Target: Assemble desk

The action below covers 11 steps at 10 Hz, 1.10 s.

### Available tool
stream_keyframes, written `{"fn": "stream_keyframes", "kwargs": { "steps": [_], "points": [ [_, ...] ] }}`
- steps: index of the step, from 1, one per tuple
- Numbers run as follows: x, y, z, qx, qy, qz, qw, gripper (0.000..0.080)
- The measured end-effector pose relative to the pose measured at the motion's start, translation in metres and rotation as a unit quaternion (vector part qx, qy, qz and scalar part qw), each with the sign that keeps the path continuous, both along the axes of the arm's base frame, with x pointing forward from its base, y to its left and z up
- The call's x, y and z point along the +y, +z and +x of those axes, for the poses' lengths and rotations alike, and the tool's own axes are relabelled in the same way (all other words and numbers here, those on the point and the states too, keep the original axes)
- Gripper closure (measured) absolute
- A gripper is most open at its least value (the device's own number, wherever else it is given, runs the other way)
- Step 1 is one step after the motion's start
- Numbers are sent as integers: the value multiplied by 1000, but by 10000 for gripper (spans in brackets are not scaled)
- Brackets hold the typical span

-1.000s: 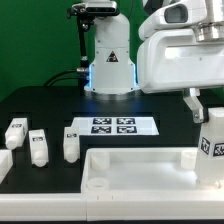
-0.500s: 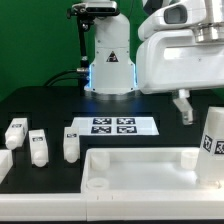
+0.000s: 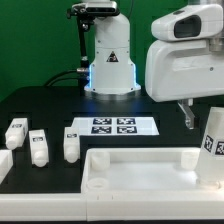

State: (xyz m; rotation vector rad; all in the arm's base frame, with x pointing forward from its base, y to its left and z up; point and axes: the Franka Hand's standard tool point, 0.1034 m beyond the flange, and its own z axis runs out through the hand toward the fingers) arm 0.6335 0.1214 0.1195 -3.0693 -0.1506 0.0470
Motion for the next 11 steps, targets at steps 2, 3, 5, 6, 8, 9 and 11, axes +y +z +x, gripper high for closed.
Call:
{"fn": "stream_keyframes", "kwargs": {
  "steps": [2,3,5,6,8,9,11],
  "points": [
    [1,0,2,10,-3,0,1000,150],
    [1,-1,1,11,-9,-1,1000,229],
    [1,-1,1,14,-46,-2,999,379],
    [-2,-1,2,16,-92,-6,996,499],
    [-4,-2,3,17,-158,-8,987,504],
    [-6,-2,5,12,-204,-8,979,508],
    [-6,-3,6,14,-362,6,932,510]
  ]
}}
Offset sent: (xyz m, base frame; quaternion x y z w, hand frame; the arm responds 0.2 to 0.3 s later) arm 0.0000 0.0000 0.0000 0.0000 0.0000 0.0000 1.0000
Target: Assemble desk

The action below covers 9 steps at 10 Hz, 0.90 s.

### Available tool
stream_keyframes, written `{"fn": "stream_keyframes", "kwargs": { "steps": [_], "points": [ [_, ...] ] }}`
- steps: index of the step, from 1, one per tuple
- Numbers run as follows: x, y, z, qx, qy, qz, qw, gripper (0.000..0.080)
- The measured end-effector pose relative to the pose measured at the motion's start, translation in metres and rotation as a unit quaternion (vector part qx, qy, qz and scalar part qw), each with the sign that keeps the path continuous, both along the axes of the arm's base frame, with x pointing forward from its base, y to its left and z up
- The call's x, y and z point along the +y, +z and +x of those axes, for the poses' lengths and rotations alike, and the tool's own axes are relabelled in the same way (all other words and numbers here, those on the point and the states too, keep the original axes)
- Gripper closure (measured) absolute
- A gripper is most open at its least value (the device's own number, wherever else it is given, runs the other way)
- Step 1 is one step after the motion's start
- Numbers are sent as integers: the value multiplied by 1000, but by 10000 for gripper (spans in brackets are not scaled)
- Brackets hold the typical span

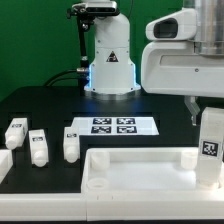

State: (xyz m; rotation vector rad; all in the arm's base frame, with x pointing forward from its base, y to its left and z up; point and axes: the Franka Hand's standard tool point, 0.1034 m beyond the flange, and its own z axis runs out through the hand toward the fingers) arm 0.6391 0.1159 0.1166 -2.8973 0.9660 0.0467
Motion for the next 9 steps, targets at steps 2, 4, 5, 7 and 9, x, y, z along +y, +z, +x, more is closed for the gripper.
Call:
{"fn": "stream_keyframes", "kwargs": {
  "steps": [2,4,5,7,9],
  "points": [
    [-3,-2,-3,14,-214,64,975,509],
    [0,-2,-5,26,-273,68,959,509],
    [1,-2,-4,33,-314,75,946,509],
    [1,-3,-4,29,-394,99,913,509],
    [1,-4,-4,25,-366,99,925,267]
  ]
}}
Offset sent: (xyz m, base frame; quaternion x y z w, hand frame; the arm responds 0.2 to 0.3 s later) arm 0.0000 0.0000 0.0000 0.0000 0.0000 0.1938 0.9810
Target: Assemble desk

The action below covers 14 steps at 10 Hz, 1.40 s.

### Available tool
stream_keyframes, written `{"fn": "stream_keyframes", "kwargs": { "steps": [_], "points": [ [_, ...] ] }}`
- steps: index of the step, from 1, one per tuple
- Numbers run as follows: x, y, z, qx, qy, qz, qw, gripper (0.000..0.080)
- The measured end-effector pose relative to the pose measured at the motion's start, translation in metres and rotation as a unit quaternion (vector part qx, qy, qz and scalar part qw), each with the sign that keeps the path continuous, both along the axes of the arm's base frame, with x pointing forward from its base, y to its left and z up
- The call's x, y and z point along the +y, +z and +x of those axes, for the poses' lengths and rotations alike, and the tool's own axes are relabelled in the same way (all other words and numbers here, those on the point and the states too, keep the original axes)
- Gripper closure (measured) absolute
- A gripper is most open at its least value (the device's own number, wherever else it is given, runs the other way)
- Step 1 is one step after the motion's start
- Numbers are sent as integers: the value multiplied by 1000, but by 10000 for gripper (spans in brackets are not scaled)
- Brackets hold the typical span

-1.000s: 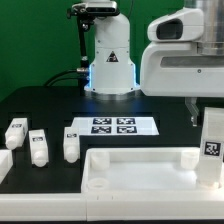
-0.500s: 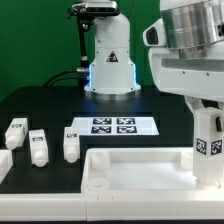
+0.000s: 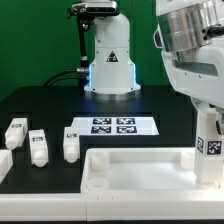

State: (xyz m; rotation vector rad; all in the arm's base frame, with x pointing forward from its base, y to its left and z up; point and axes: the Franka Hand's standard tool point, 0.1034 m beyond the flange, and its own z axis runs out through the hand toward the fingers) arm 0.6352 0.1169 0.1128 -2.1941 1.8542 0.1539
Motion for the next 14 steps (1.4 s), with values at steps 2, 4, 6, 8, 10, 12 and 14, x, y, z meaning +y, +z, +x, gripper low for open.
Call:
{"fn": "stream_keyframes", "kwargs": {
  "steps": [2,4,6,8,10,12,14],
  "points": [
    [0,5,1,-32,186,-39,981,173],
    [5,6,1,-50,283,-55,956,155],
    [3,6,1,-69,373,-69,923,151],
    [-1,7,6,-115,551,-113,818,151],
    [4,0,5,-121,625,-128,760,151],
    [3,0,5,-119,611,-127,772,241],
    [0,0,6,-109,563,-127,810,413]
  ]
}}
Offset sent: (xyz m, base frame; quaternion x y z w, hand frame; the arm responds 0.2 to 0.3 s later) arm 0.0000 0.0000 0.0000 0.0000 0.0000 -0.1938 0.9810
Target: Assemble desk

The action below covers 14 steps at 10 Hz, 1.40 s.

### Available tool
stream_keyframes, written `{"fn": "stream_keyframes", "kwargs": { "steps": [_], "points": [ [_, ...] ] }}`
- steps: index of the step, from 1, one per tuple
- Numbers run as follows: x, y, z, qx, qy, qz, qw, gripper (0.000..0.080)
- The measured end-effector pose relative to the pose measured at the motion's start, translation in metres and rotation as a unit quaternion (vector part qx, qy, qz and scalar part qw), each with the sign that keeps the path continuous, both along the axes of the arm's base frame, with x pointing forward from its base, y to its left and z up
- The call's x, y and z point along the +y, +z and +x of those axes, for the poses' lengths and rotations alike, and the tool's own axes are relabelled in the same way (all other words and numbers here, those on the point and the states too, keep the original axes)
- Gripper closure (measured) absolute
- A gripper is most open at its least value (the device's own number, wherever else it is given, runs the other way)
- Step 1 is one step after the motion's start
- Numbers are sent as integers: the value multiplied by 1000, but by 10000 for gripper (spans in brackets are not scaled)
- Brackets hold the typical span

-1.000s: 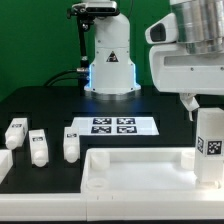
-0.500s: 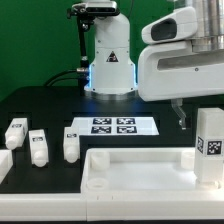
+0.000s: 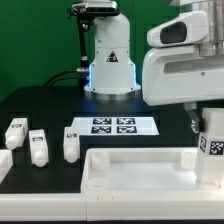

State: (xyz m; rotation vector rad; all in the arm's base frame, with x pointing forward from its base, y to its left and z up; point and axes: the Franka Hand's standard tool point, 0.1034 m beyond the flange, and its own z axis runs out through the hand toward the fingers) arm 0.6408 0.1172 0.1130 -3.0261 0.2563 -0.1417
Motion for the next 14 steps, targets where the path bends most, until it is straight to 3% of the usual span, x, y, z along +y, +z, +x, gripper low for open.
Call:
{"fn": "stream_keyframes", "kwargs": {
  "steps": [1,4,5,7,8,9,10,11,12,13,14],
  "points": [
    [-3,0,1,5,-64,5,998,496],
    [-7,-2,1,10,-241,24,970,500],
    [-7,-2,0,12,-323,37,946,500],
    [-11,-3,-6,25,-476,90,874,499],
    [-10,-3,-6,30,-493,94,864,499],
    [-10,-3,-7,29,-489,94,866,499],
    [-11,-2,-7,26,-453,87,887,499],
    [-13,2,-5,20,-373,75,925,430],
    [-15,6,-2,11,-271,64,960,430],
    [-13,8,-1,9,-225,58,973,222],
    [-13,6,-2,8,-207,55,977,172]
  ]
}}
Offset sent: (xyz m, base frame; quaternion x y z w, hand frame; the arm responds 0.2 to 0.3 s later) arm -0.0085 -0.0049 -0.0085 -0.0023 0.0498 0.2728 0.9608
